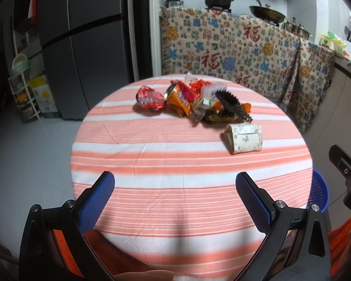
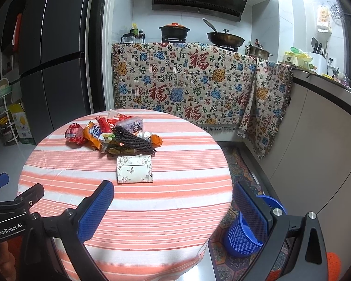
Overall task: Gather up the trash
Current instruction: 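Move the left tool toward the orange-blue can and close on it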
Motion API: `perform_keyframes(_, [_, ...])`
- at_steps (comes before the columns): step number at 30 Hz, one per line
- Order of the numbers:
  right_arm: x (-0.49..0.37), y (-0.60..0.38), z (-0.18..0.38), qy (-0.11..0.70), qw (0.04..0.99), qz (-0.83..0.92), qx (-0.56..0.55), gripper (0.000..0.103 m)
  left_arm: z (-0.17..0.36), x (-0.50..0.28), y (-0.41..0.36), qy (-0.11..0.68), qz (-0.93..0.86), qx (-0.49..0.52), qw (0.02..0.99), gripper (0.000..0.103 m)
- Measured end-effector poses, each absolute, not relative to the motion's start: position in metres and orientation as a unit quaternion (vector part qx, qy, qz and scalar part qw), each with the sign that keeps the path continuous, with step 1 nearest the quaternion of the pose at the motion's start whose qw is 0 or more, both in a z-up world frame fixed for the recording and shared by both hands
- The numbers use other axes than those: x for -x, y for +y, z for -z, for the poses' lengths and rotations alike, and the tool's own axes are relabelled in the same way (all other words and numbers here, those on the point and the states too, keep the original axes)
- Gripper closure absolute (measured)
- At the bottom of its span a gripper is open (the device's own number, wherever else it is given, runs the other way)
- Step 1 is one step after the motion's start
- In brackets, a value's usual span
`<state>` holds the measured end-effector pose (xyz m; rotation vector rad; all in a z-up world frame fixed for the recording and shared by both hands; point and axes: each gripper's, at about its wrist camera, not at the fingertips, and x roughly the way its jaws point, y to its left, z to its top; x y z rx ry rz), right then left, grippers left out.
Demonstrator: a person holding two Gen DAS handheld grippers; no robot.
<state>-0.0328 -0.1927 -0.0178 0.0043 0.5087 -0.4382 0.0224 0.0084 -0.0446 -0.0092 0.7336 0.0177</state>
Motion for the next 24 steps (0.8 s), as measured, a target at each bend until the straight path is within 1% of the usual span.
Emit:
perform_keyframes(9, [0.010,-0.206,0.048,0.281,0.938,0.203,-0.017,0.000,0.077,-0.052,0.023,0.404,-0.018,0.013,0.914,0.000])
perform_keyframes(19, [-0.035,-0.211,0.092,0.334,0.928,0.161,-0.040,0.000,0.107,-0.101,0.028,0.436,-0.030,-0.009,0.900,0.000])
perform_keyframes(24, [-0.064,-0.209,0.109,0.357,0.923,0.135,-0.047,0.000,0.127,-0.128,0.038,0.463,-0.038,0.002,0.885,0.001])
